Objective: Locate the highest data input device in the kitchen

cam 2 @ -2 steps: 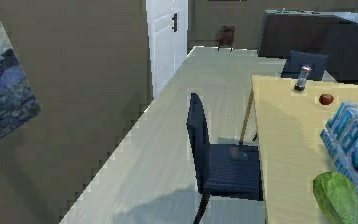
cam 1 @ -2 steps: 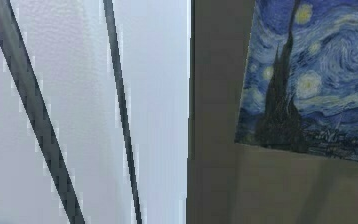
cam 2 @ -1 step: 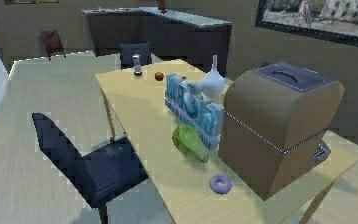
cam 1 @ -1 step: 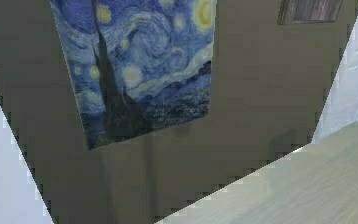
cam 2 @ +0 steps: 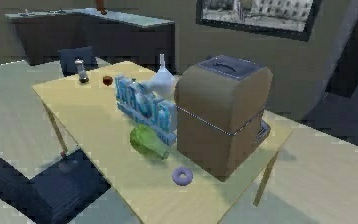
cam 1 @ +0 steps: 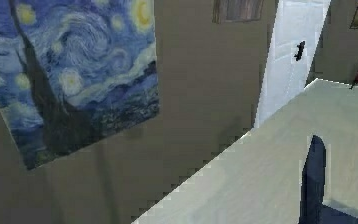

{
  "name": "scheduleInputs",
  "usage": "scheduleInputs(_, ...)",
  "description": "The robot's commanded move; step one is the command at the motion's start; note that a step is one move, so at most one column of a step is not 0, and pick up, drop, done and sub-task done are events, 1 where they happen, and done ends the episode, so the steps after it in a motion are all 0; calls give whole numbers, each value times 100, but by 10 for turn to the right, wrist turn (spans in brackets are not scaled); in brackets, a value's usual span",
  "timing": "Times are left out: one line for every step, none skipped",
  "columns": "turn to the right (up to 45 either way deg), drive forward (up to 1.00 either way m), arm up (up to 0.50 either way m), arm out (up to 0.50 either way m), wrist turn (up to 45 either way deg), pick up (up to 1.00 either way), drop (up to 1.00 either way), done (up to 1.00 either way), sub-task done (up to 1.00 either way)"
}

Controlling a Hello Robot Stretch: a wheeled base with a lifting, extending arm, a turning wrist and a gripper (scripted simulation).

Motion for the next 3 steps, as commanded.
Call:
scheduleInputs(0,10,0,0,0,0,0,0,0)
scheduleInputs(90,0,0,0,0,0,0,0,0)
scheduleInputs(0,75,0,0,0,0,0,0,0)
